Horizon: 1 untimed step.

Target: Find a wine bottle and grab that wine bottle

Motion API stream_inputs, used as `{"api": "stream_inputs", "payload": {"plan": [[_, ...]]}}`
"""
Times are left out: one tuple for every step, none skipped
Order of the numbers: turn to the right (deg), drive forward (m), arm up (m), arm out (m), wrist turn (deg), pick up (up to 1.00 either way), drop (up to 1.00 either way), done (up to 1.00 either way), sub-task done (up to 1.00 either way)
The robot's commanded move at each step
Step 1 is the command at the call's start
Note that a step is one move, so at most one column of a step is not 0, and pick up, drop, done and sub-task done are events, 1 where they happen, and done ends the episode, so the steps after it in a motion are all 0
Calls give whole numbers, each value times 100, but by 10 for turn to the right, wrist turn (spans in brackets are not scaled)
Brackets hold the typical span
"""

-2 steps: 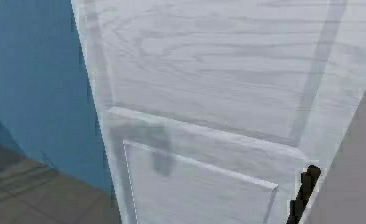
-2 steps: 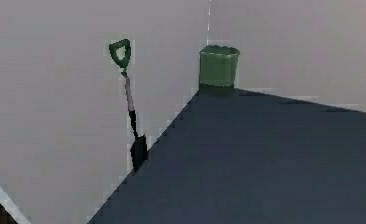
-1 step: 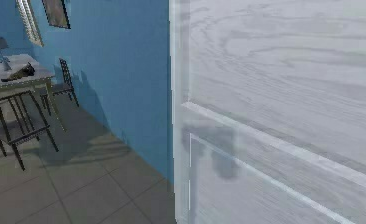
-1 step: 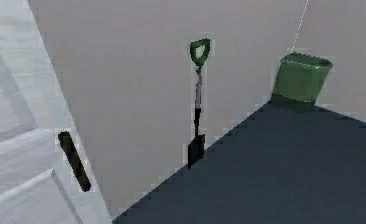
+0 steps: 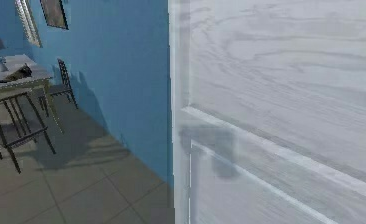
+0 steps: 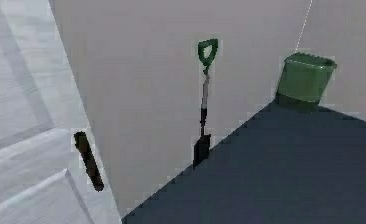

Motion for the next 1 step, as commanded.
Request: {"api": "stream_inputs", "payload": {"plan": [[-240,0,0,0,0,0,0,0,0]]}}
